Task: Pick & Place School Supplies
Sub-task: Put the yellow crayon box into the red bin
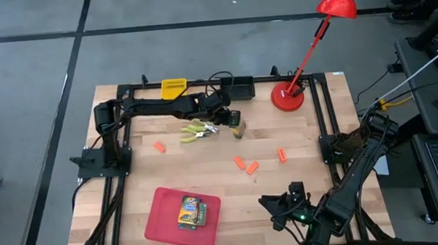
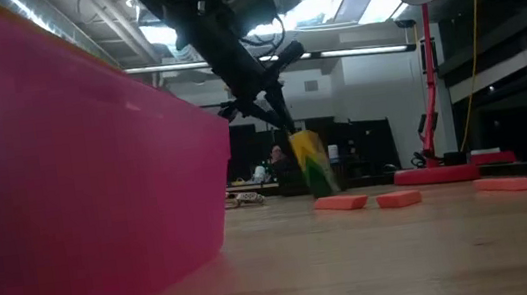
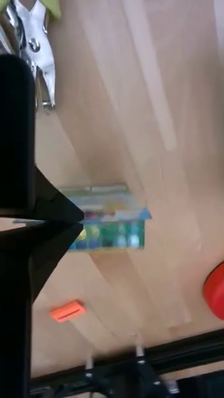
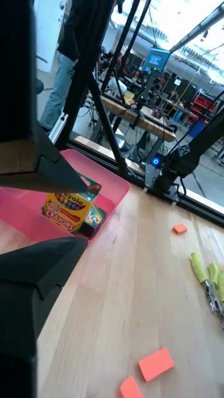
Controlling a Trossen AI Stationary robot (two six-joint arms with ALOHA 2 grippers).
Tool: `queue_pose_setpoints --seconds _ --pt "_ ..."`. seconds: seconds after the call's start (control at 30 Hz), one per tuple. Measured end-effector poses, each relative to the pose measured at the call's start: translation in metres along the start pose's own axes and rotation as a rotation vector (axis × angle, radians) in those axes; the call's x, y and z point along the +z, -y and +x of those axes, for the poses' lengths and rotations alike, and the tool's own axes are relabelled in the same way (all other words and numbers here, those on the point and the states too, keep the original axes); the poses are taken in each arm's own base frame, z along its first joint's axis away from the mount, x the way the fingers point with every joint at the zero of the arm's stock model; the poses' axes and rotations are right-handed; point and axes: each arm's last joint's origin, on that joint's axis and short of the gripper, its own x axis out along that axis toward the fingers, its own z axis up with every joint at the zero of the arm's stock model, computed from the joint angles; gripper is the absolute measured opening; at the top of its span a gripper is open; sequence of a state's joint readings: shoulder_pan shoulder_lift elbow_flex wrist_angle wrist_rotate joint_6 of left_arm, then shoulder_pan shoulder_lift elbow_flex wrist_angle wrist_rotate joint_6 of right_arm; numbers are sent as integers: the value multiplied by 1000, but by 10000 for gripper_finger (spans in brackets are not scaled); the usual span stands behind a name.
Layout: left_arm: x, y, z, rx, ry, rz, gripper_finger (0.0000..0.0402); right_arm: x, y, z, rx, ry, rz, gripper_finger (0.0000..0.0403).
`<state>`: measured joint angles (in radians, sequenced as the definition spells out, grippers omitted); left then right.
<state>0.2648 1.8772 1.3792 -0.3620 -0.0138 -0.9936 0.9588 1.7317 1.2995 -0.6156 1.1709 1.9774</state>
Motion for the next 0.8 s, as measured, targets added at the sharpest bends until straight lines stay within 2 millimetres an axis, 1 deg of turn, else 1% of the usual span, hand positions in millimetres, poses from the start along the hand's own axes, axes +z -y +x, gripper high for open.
queue_pose_setpoints --seconds 0.07,0.13,0.2,0.3,0.37,0.43,0.53,0.6,0.63,0.7,0.8 --pt "-1 0 -9 -3 -38 43 3 -1 -1 0 7 -3 9 128" --pt "-6 6 -27 -19 -61 98 3 -1 -3 0 17 -7 8 128" --pt "-16 15 -54 -48 -88 159 3 -2 -5 0 27 -10 2 128" --pt "-40 33 -104 -133 -112 221 3 -2 -5 0 29 -5 -12 128" --pt "-58 41 -143 -196 -120 223 3 -2 -6 0 34 10 -22 128" --pt "-78 45 -181 -250 -132 200 3 -1 -6 0 38 23 -33 128" --pt "-111 45 -232 -328 -158 144 3 -1 -6 0 42 38 -43 128" --pt "-134 41 -261 -362 -165 118 3 0 -6 1 42 42 -59 128" --pt "-147 38 -273 -368 -162 109 3 0 -6 1 42 43 -63 128" --pt "-173 31 -290 -350 -128 98 3 0 -6 1 42 43 -69 128" --pt "-210 20 -303 -297 -97 81 3 0 -6 1 40 40 -76 128"
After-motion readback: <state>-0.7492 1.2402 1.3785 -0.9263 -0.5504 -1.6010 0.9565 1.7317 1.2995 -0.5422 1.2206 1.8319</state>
